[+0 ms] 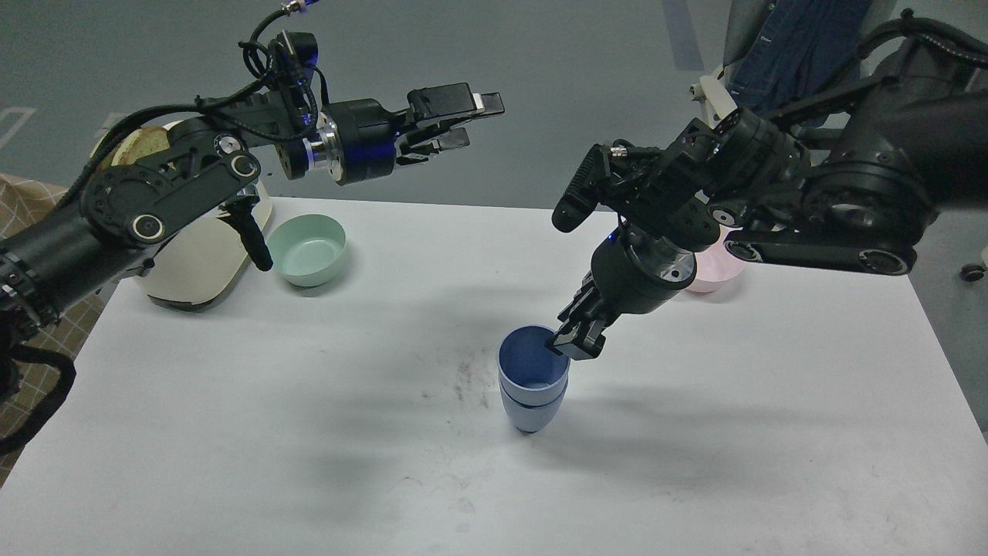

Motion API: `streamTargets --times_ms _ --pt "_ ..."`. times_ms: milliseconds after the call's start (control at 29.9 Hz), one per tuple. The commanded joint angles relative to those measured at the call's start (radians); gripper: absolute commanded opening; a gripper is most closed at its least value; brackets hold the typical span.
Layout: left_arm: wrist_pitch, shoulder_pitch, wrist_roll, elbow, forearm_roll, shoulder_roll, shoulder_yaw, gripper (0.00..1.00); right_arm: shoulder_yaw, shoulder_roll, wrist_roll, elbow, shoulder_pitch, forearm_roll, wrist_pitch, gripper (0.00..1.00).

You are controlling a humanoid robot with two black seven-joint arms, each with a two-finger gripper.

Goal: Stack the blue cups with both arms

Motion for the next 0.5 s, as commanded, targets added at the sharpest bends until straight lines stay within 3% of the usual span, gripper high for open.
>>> streamTargets --times_ms 0,201,368,469 --pt "0.0 0.0 0.0 0.001 0.0 0.0 0.0 0.94 0.014 -0.034 0.0 -0.046 0.003 0.089 -0.009 0.66" --pt "0.0 0.002 -0.005 0.006 -0.017 0.006 -0.015 0.94 0.13 -0.204 0.0 -0.155 -0.034 0.275 -0.035 0.85" --pt "0.0 0.02 -0.011 0.061 -0.145 -0.014 -0.07 0.98 0.292 -0.36 0.0 -0.236 -0.162 0.442 -0.037 0.9" --pt "0.05 0.046 -0.011 0.081 -0.288 -0.02 -0.101 0.98 0.44 -0.439 0.0 -0.279 -0.294 0.511 -0.037 0.93"
